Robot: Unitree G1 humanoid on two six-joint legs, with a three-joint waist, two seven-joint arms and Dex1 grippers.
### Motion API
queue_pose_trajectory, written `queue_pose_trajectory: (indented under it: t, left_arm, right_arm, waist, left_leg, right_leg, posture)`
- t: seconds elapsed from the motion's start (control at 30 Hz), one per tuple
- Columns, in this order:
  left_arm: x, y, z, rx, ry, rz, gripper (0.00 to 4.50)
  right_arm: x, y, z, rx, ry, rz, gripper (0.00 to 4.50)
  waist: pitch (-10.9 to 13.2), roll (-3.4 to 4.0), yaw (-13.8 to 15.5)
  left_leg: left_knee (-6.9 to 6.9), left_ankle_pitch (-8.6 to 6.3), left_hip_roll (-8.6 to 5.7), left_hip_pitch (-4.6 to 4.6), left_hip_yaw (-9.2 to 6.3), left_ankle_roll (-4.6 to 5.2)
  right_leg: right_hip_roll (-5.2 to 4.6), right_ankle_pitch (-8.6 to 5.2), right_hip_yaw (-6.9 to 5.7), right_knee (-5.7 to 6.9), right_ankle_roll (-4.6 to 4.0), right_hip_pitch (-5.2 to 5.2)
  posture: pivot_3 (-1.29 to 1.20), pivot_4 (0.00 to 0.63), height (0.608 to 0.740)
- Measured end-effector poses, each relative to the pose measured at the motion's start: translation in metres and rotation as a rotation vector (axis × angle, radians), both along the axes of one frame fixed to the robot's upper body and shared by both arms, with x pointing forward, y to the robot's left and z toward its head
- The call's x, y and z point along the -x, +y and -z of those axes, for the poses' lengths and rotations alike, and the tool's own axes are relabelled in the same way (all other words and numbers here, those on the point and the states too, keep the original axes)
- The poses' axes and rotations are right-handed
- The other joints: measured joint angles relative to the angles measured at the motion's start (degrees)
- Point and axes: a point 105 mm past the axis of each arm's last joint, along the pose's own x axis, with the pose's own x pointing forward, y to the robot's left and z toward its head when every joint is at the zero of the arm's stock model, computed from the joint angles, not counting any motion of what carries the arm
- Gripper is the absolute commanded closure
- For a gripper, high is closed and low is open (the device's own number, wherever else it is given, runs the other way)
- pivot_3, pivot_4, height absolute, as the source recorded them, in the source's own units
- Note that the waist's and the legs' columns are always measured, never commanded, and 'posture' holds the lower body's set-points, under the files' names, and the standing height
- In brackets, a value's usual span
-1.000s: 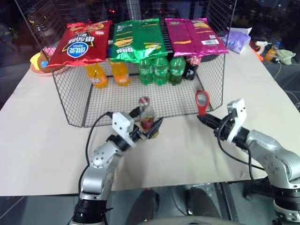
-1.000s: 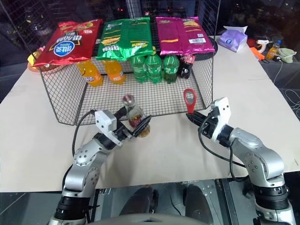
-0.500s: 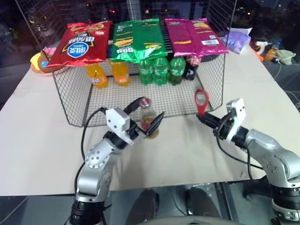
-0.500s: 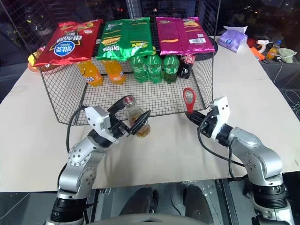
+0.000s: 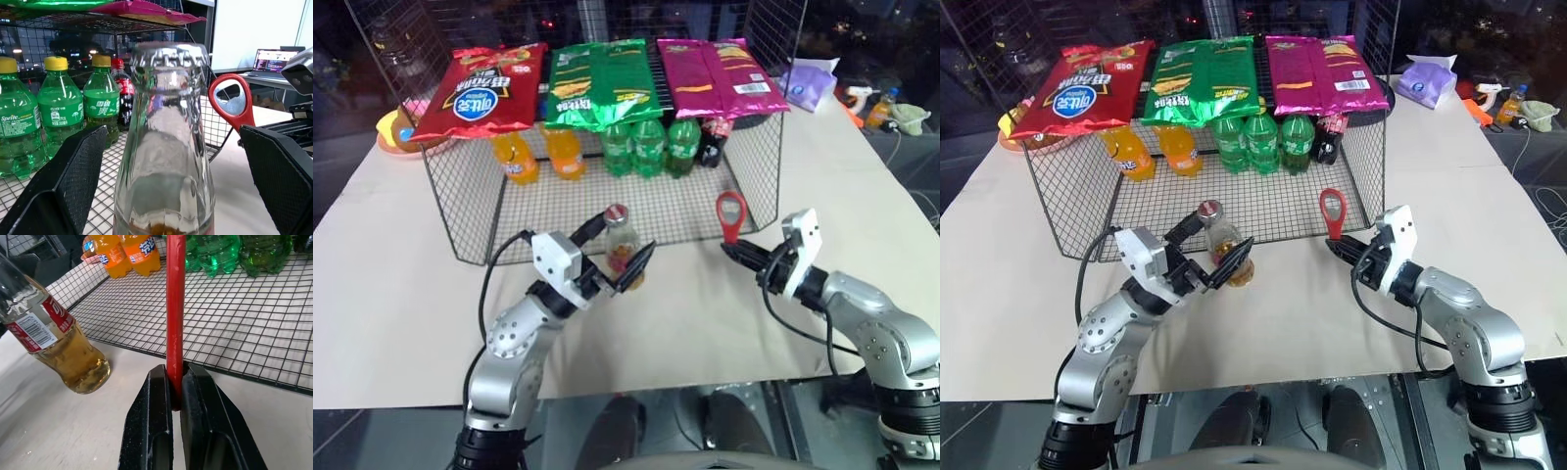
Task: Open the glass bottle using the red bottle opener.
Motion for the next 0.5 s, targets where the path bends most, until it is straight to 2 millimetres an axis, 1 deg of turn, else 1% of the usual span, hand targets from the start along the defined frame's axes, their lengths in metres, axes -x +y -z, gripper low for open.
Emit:
queue_pose_trajectory:
  t: [0.13,0.23,0.3,0.33,0.37,0.4,0.5]
  left_arm:
    - [0.001,0.003,-0.004,0.012,-0.010,-0.003,0.04]
    - [0.002,0.007,-0.008,0.015,-0.022,-0.007,0.83]
    - [0.002,0.008,-0.007,0.017,-0.019,-0.008,1.75]
    - [0.003,0.008,-0.006,0.014,-0.016,-0.005,2.09]
    - [0.003,0.008,-0.006,0.012,-0.016,-0.002,2.73]
    - [0.005,0.008,-0.009,0.014,-0.034,0.000,3.02]
    - [0.006,0.007,-0.013,0.010,-0.052,0.005,3.02]
  right_arm:
    - [0.000,0.001,0.000,0.002,-0.001,-0.005,4.50]
    - [0.002,0.005,0.001,0.001,-0.002,-0.025,4.50]
    - [0.002,0.005,0.001,0.000,-0.003,-0.027,4.50]
    - [0.002,0.005,0.002,-0.001,-0.002,-0.027,4.50]
    - [0.001,0.004,0.003,-0.001,0.004,-0.024,4.50]
    - [0.000,0.003,0.005,-0.001,0.010,-0.021,4.50]
    - [0.000,0.003,0.006,-0.001,0.014,-0.020,4.50]
  waist:
    - [0.0,0.00,0.0]
    - [0.0,0.00,0.0]
    - [0.0,0.00,0.0]
    - [0.0,0.00,0.0]
    - [0.0,0.00,0.0]
    - [0.0,0.00,0.0]
    - [0.0,0.02,0.1]
  left_leg:
    - [0.00,0.00,0.00,0.00,0.00,0.00]
    - [0.00,0.00,0.00,0.00,0.00,0.00]
    - [0.00,0.00,0.00,0.00,0.00,0.00]
    - [0.00,0.00,0.00,0.00,0.00,0.00]
    - [0.00,0.00,0.00,0.00,0.00,0.00]
    - [0.00,0.00,0.00,0.01,-0.01,0.00]
    - [0.00,0.00,0.00,0.03,0.00,0.00]
  right_leg:
    - [0.00,0.00,0.00,0.00,0.00,0.00]
    - [0.00,0.00,0.00,0.00,0.00,0.00]
    - [0.00,0.00,0.00,0.00,0.00,0.00]
    - [0.00,0.00,0.00,-0.01,0.00,0.00]
    - [0.00,0.00,0.00,-0.01,0.00,0.00]
    - [0.00,0.00,-0.01,-0.01,0.00,0.02]
    - [-0.01,0.00,-0.01,-0.01,0.00,0.05]
  posture:
    - [0.00,0.150,0.740]
    - [0.00,0.150,0.740]
    - [0.00,0.150,0.740]
    - [0.00,0.150,0.740]
    - [0.00,0.150,0.740]
    - [0.00,0.150,0.740]
    - [0.00,0.150,0.740]
